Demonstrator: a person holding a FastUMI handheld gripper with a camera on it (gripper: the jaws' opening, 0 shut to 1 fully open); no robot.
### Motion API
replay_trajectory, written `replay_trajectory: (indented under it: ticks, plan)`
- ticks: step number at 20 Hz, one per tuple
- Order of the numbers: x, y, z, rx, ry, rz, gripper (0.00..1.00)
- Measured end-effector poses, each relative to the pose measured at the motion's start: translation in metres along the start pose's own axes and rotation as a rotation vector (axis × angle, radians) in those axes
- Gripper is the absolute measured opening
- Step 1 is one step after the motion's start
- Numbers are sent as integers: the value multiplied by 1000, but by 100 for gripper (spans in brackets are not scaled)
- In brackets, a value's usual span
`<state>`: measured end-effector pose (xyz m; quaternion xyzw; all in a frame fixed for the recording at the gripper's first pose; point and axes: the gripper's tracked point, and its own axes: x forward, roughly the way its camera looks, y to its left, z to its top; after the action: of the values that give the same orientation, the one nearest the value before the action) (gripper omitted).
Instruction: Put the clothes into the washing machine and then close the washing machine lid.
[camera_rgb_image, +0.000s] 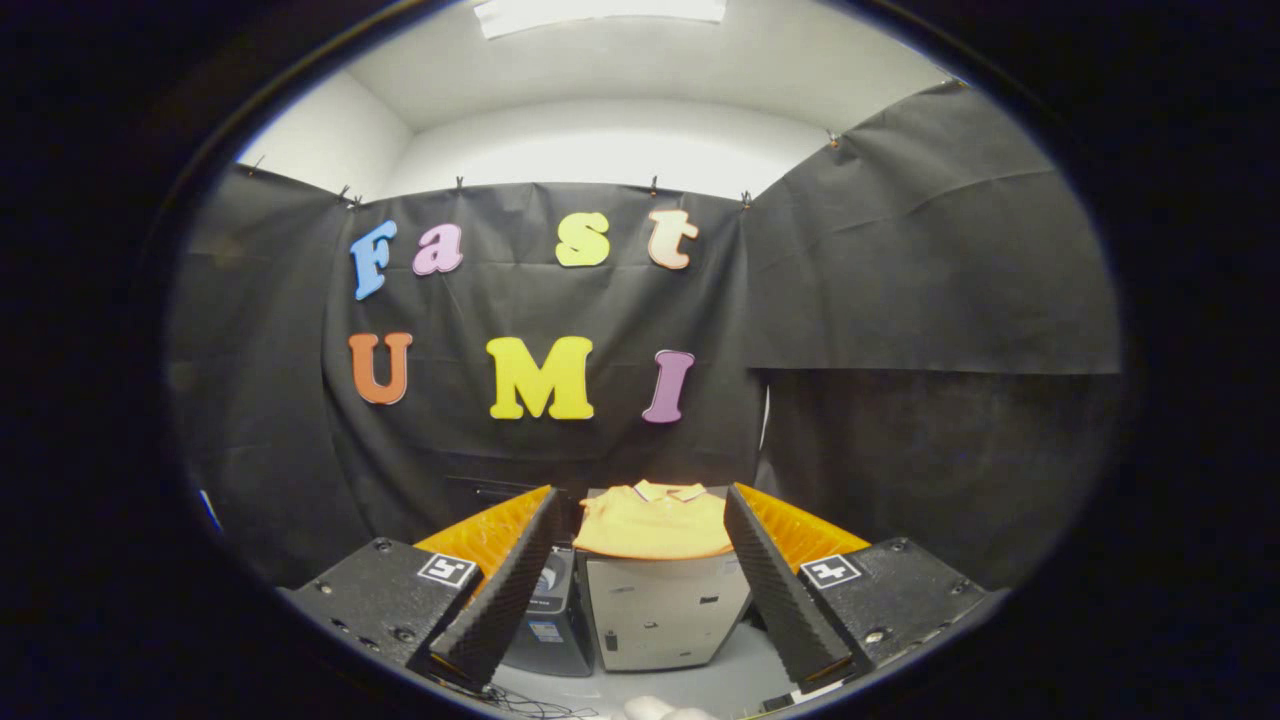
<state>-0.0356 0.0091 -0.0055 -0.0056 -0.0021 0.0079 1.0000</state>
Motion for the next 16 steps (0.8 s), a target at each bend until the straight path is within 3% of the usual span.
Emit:
replay_trajectory:
  ticks: [8, 16]
  plan:
    - [10, -1, -1, 6, 5, -11, 100]
    - [62, -14, 0, 9, 33, -21, 100]
